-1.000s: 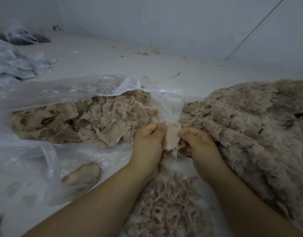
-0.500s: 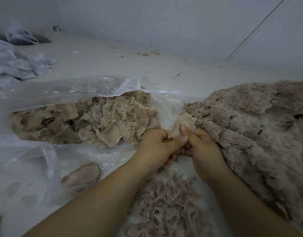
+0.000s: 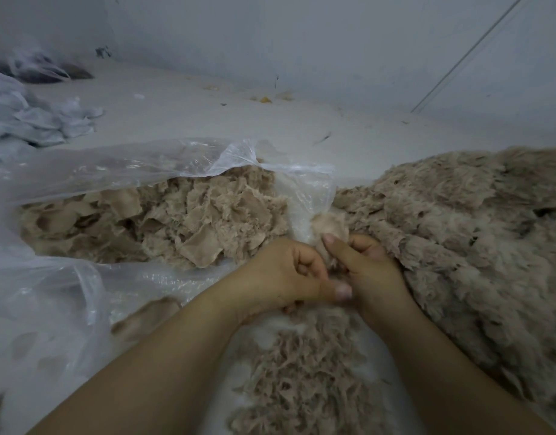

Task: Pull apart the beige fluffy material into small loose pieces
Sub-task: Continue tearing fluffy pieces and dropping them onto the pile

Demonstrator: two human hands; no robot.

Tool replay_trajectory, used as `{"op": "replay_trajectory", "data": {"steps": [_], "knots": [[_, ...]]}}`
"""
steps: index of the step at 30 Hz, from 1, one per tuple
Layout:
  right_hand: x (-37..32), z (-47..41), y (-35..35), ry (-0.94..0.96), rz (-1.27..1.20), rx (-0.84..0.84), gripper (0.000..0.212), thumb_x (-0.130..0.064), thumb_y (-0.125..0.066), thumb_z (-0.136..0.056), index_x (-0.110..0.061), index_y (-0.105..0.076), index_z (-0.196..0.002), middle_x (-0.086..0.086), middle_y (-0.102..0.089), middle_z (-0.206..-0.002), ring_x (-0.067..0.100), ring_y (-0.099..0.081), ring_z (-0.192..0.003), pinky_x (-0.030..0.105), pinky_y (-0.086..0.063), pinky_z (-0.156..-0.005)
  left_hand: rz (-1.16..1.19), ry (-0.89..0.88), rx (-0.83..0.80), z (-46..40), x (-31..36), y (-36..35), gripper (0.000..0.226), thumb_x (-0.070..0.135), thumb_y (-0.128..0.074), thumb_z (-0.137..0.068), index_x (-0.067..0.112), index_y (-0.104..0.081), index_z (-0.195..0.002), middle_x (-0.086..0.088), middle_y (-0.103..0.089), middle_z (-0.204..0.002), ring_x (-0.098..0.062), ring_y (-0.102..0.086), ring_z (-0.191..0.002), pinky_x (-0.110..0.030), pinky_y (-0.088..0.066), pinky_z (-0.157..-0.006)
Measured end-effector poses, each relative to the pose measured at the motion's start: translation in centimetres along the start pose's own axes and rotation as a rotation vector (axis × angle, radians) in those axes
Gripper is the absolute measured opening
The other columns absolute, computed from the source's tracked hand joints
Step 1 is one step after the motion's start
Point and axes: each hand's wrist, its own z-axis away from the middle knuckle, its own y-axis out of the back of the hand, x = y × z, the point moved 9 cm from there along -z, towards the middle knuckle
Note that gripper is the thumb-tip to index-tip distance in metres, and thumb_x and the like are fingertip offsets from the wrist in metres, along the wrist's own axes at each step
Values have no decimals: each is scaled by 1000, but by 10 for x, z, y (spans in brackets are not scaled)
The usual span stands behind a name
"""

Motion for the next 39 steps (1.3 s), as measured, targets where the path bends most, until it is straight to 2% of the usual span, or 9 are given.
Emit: {"op": "replay_trajectory", "data": {"steps": [4, 8, 13, 16, 18, 23, 30, 34, 39], "knots": [[-6, 0, -3, 63, 110, -22, 34, -41, -74, -68, -20, -52, -53, 1, -38, -51, 6, -35, -44, 16, -35, -45, -39, -124, 536, 5, 4, 34, 38, 31, -82, -75, 11, -51, -70, 2, -43, -58, -9, -38, -49, -23, -35, -47], [-6, -1, -2, 70, 127, -31, 41, -42, -71, -81, -24, -50, -50, -4, -35, -49, 5, -32, -42, 15, -32, -42, 96, -186, 503, 3, 2, 31, 22, 14, -69, -89, 19, -52, -101, -5, -60, -65, -19, -58, -49, -30, -45, -46], [-4, -1, 0, 20, 28, 2, 44, -37, -49, -99, -15, -59, -62, -3, -37, -51, 6, -26, -42, 16, -26, -39, 97, -342, 636, 12, 15, 47, 26, -4, -57, -92, 19, -67, -86, 3, -62, -62, -14, -56, -47, -22, -44, -46], [-1, -2, 4, -14, 15, 50, 44, -35, -44, -101, -12, -66, -70, -3, -39, -51, 6, -26, -43, 16, -25, -39, -197, -372, 844, 25, 27, 69, 23, 1, -57, -93, 19, -73, -96, 7, -71, -88, -5, -66, -78, -19, -51, -69], [-1, -2, 4, -22, 18, 68, 44, -34, -44, -101, -11, -66, -71, -4, -40, -52, 6, -26, -44, 16, -24, -40, -613, -373, 961, 33, 42, 80, 22, 3, -56, -92, 8, -71, -107, -5, -68, -109, -17, -63, -98, -27, -51, -81], [1, 0, 7, -35, 13, 105, 43, -33, -42, -103, -10, -63, -75, -4, -40, -53, 6, -27, -43, 16, -26, -39, -1227, 108, 738, 10, 19, 78, 23, 7, -47, -85, 6, -65, -99, -15, -43, -123, -34, -39, -114, -39, -39, -93], [-3, 1, 9, 23, 4, 126, 45, -32, -38, -105, -9, -62, -74, -4, -38, -53, 5, -26, -43, 16, -26, -38, -1206, -200, 871, 20, 49, 58, 6, -4, -58, -66, 0, -54, -68, -22, -52, -87, -37, -48, -80, -40, -35, -60], [-2, 2, 9, 27, -6, 126, 45, -32, -40, -104, -12, -64, -71, -5, -39, -53, 5, -27, -42, 15, -27, -38, -1238, -347, 768, 13, 45, 45, 21, 11, -47, -78, 1, -64, -85, -15, -61, -95, -34, -53, -86, -40, -39, -68], [-2, 1, 9, 32, 4, 130, 47, -34, -42, -103, -17, -66, -66, -5, -41, -53, 6, -28, -43, 15, -27, -38, -1311, -23, 534, -10, 3, 56, 32, 19, -41, -92, 14, -56, -120, -2, -50, -138, -30, -30, -132, -45, -21, -101]]}}
